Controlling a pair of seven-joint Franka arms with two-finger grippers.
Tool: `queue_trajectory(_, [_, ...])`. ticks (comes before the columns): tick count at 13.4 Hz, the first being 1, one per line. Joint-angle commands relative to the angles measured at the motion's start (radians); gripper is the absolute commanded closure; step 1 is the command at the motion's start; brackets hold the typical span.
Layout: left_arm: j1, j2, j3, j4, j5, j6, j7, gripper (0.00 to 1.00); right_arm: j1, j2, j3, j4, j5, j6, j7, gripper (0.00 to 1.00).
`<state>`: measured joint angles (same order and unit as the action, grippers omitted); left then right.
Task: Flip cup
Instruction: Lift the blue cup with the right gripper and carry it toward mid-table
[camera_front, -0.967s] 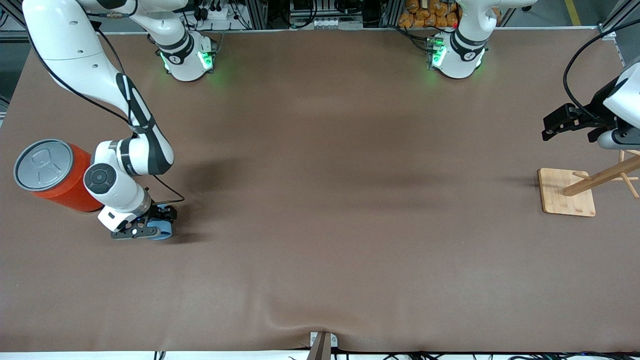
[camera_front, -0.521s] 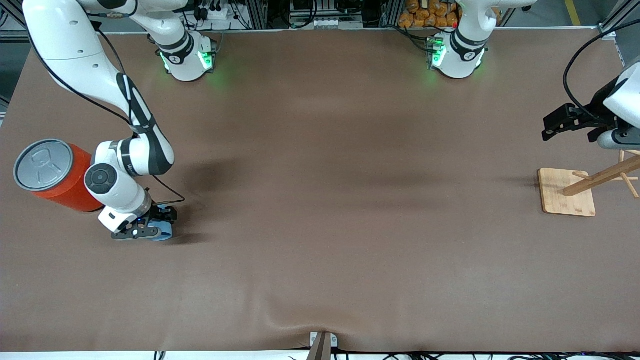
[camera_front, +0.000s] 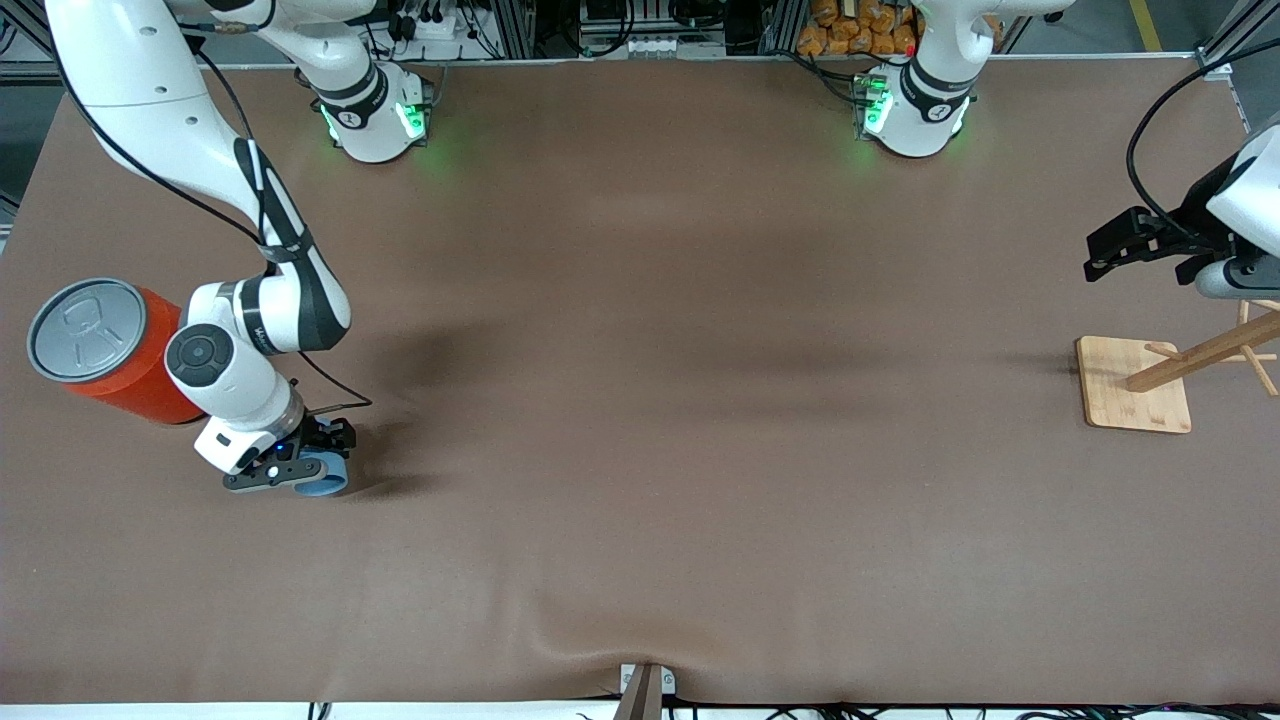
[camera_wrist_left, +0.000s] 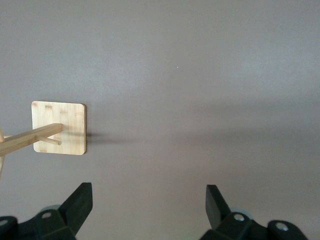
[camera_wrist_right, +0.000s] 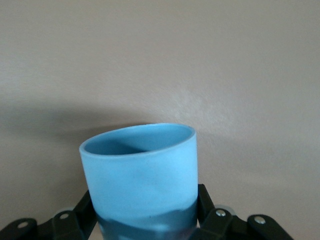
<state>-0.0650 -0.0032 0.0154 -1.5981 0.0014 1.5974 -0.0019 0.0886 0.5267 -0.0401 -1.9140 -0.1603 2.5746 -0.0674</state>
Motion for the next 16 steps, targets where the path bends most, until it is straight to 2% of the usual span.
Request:
queue_trajectory(1, [0.010, 0.009, -0.006, 0.021, -0.014, -0.017, 0.007, 0.00, 0.023, -0.050, 0.005, -0.010, -0.022, -0.020, -0.076, 0.91])
queue_trajectory(5, [0.005, 0.009, -0.006, 0.023, -0.014, -0.017, 0.002, 0.00, 0.033, -0.097, 0.048, -0.010, -0.021, -0.019, -0.211, 0.91])
queue_trajectory(9, [0.007, 0.009, -0.006, 0.023, -0.015, -0.017, 0.003, 0.00, 0.033, -0.119, 0.117, -0.001, -0.021, -0.019, -0.319, 0.91])
queue_trajectory(14, [0.005, 0.009, -0.006, 0.023, -0.015, -0.017, 0.005, 0.00, 0.034, -0.134, 0.212, 0.036, -0.021, -0.019, -0.468, 0.91])
queue_trajectory(16, [0.008, 0.009, -0.006, 0.021, -0.015, -0.017, 0.009, 0.00, 0.042, -0.128, 0.271, 0.047, -0.022, -0.019, -0.527, 0.91])
